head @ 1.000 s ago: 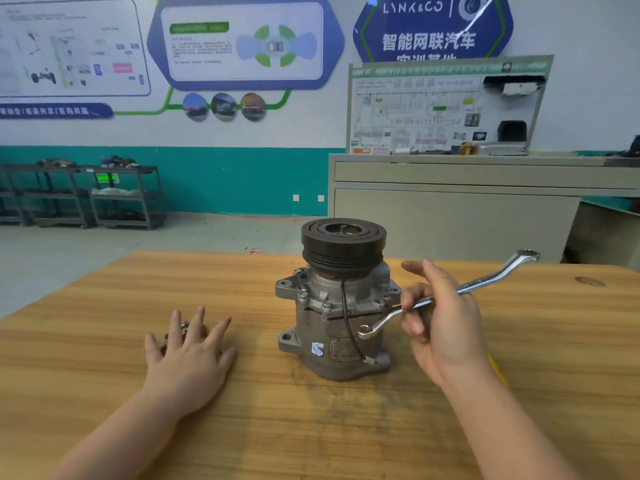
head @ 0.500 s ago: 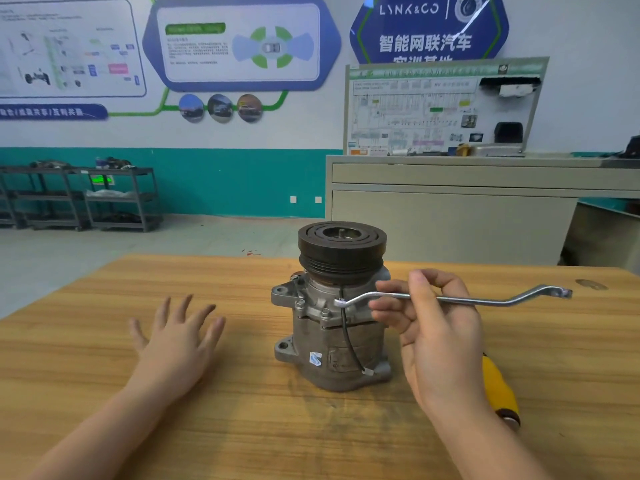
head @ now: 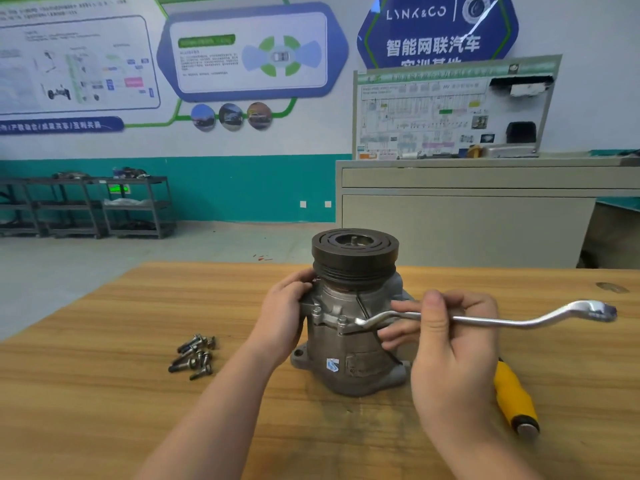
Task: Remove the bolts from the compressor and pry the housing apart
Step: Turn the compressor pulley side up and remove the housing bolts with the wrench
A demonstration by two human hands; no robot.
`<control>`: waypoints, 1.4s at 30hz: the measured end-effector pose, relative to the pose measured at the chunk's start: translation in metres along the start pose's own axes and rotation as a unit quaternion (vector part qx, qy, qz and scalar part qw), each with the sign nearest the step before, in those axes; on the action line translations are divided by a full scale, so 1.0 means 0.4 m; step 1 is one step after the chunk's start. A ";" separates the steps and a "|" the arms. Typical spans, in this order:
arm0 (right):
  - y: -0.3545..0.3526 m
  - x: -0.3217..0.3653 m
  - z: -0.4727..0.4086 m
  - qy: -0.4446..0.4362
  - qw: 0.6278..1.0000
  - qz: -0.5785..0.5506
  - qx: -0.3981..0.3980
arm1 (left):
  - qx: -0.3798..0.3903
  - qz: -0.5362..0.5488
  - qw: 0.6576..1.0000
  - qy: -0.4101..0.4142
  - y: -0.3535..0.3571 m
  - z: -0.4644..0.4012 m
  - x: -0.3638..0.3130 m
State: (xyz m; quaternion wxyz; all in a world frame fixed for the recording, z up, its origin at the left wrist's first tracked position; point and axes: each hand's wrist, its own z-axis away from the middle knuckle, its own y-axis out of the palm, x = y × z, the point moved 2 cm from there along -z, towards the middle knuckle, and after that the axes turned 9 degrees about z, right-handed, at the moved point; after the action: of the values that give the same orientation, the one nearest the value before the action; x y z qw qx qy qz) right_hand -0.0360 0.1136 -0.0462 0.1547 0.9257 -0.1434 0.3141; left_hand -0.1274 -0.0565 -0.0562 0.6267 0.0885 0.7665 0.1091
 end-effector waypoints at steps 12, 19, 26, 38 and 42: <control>-0.020 -0.017 -0.018 -0.004 0.998 0.024 -0.054 | -0.310 -0.124 0.930 0.154 0.145 0.212 0.024; -0.021 -0.004 -0.009 -0.144 0.976 0.161 -0.007 | -0.239 -0.048 0.965 0.098 -0.036 0.098 -0.050; 0.007 0.013 -0.001 -0.263 0.929 0.258 -0.027 | -0.032 0.019 0.999 -0.017 -0.026 0.064 0.031; 0.040 -0.013 0.027 -0.097 0.967 0.186 -0.147 | -0.067 -0.006 0.994 0.086 0.003 0.105 0.032; 0.053 -0.008 0.041 -0.068 0.954 0.224 -0.190 | -0.074 -0.005 0.994 0.086 0.003 0.100 0.039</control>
State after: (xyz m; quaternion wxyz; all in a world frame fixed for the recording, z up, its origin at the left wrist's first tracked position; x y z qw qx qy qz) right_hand -0.0375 0.0887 -0.0563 0.2432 0.8426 -0.4139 0.2440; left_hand -0.0914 -0.0488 -0.0780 0.5640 0.0285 0.8076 0.1697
